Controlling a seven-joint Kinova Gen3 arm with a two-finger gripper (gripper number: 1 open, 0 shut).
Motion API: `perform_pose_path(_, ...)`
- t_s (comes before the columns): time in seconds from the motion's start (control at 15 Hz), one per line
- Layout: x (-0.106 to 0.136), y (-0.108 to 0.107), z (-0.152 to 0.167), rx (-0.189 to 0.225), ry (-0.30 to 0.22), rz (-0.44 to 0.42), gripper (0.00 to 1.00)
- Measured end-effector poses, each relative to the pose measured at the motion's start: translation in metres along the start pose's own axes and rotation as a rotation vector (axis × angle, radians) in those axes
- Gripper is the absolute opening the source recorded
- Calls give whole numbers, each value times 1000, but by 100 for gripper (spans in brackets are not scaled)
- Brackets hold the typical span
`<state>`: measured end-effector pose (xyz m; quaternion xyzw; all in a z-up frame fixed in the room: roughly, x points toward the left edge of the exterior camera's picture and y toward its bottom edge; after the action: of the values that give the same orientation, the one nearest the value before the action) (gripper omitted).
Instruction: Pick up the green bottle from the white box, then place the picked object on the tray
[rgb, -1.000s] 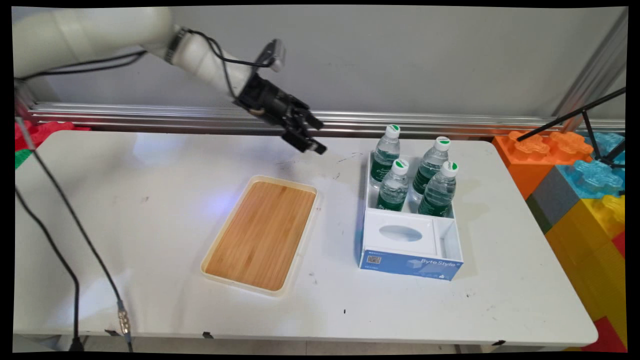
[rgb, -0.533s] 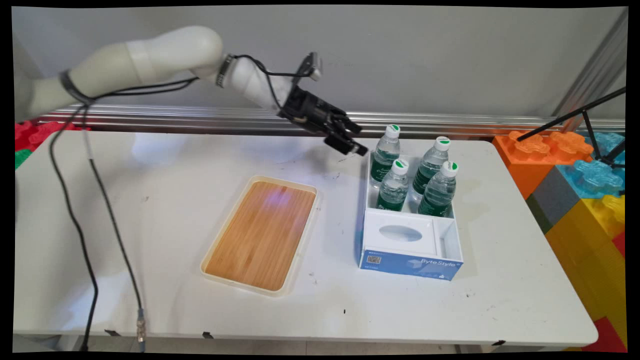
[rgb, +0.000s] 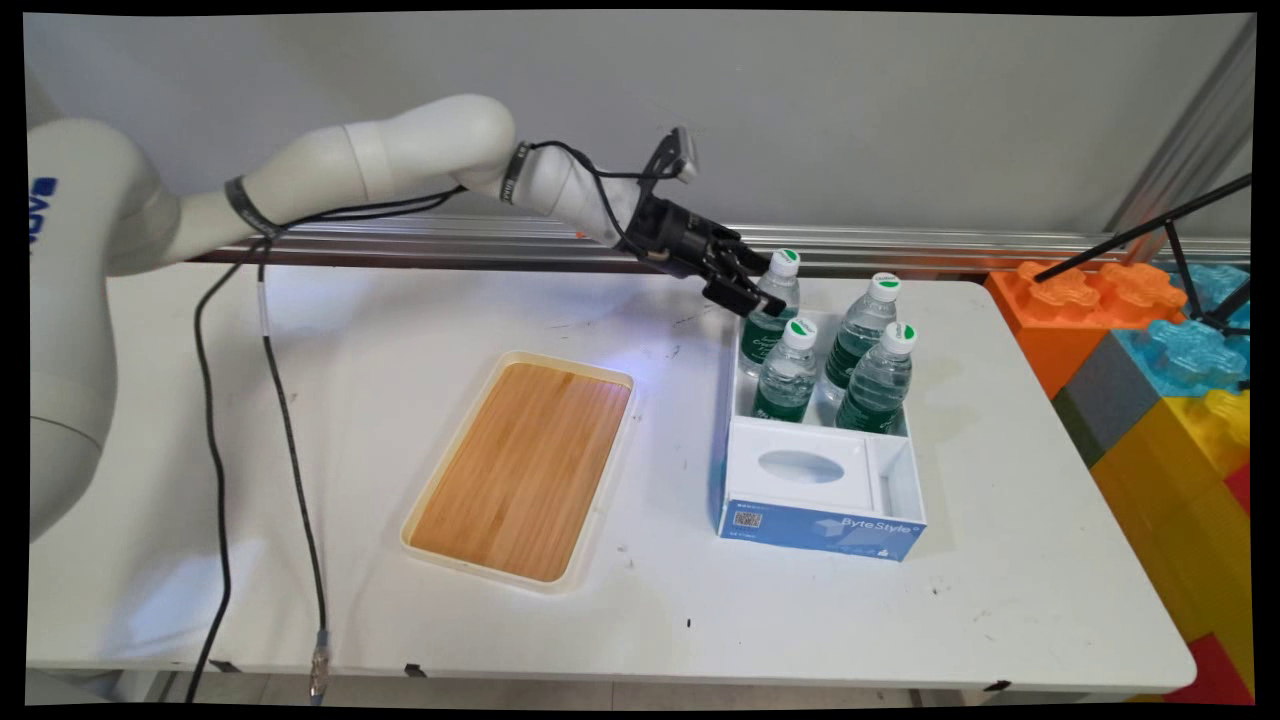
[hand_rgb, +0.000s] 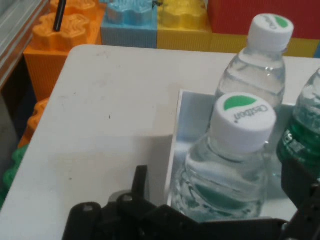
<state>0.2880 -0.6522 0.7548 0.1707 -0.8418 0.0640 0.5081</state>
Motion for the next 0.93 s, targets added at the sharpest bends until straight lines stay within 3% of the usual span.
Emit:
perform_pose_path(0.27, -5, -3, 11, -5, -16, 41, 100)
perform_pose_path(0.33, -6, -3, 12, -10, -22, 59, 0)
perform_pose_path(0.73, -3, 7, 12, -26, -48, 126, 0)
perform_pose_path(0.93, 8, 15, 5, -19, -36, 138, 0)
